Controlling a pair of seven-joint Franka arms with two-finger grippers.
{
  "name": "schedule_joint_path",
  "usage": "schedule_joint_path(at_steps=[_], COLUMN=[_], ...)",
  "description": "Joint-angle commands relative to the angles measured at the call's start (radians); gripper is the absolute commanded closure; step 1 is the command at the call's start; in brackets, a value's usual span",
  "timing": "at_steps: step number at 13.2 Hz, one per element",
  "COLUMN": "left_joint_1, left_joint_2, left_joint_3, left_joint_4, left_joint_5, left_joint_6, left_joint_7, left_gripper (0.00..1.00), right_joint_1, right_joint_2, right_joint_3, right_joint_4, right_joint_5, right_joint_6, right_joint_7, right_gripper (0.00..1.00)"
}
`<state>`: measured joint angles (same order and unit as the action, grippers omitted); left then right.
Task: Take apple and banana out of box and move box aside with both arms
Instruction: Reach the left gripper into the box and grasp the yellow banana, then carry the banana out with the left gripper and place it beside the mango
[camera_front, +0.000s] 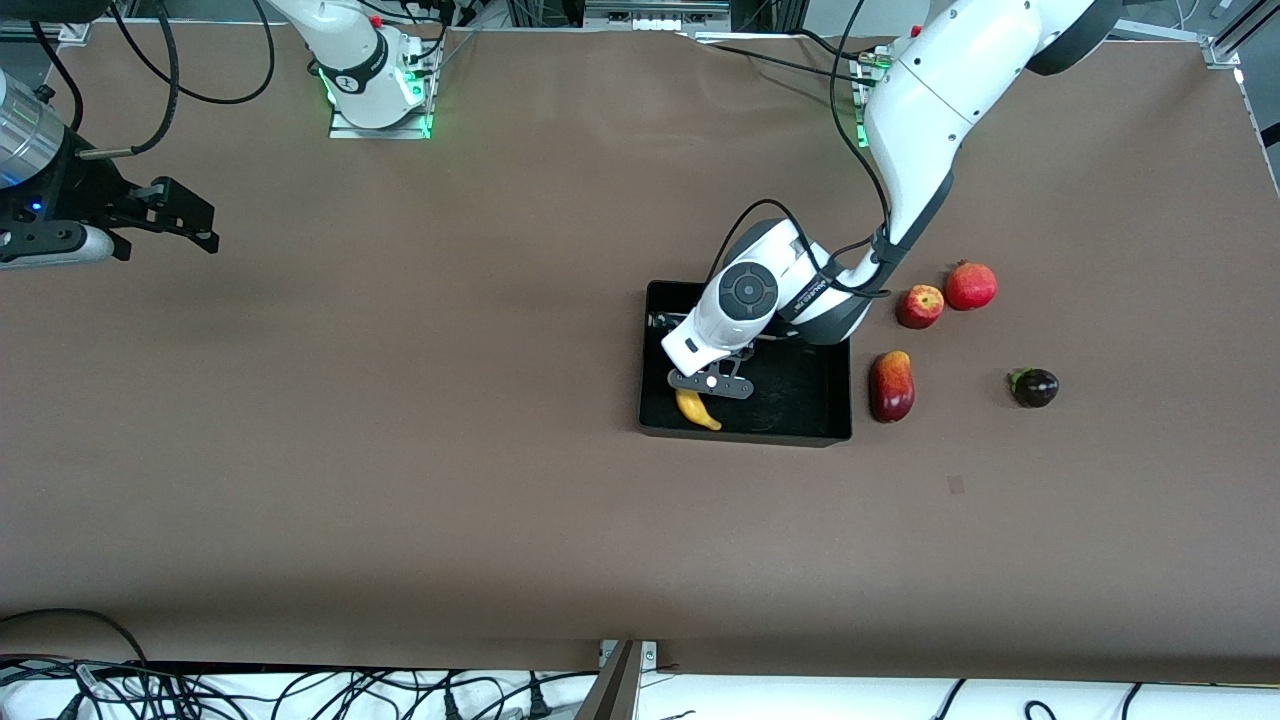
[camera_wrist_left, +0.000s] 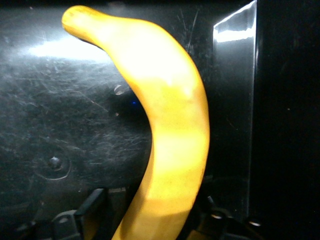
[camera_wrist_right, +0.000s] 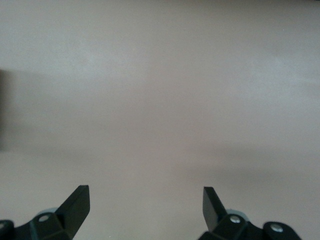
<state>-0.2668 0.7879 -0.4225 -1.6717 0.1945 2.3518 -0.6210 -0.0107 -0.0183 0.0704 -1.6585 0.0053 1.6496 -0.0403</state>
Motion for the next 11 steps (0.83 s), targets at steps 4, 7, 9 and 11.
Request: schedule_joint_path(at_steps=[4, 7, 9, 11], left_joint_1=[0.004, 0.038, 0.055, 0.073], left_joint_2=[-0.041, -0.127, -0.136, -0.139], left_joint_3=[0.008, 0.007, 0.005, 0.005], left_joint_4=[0.029, 0.085, 0.166, 0.213], left_joint_5=[0.022, 0.022, 0.022, 0.022], left_joint_6=[-0.019, -0.205, -0.357, -0.440], left_joint_7=[-0.028, -0.017, -0.014, -0.011], left_gripper=[1.00, 1.00, 1.00, 1.00], right_joint_1=[-0.009, -0.009, -0.009, -0.009], right_joint_2=[0.000, 0.000, 0.000, 0.000], right_joint_3=[0.009, 0.009, 0.009, 0.009], right_joint_4=[0.006, 0.006, 0.006, 0.006], right_joint_5=[-0.004, -0.004, -0.004, -0.004], right_joint_6=[0.003, 0.001, 0.001, 0.003], right_joint_7=[0.004, 0.004, 0.004, 0.004], right_gripper=[0.00, 0.00, 0.00, 0.00])
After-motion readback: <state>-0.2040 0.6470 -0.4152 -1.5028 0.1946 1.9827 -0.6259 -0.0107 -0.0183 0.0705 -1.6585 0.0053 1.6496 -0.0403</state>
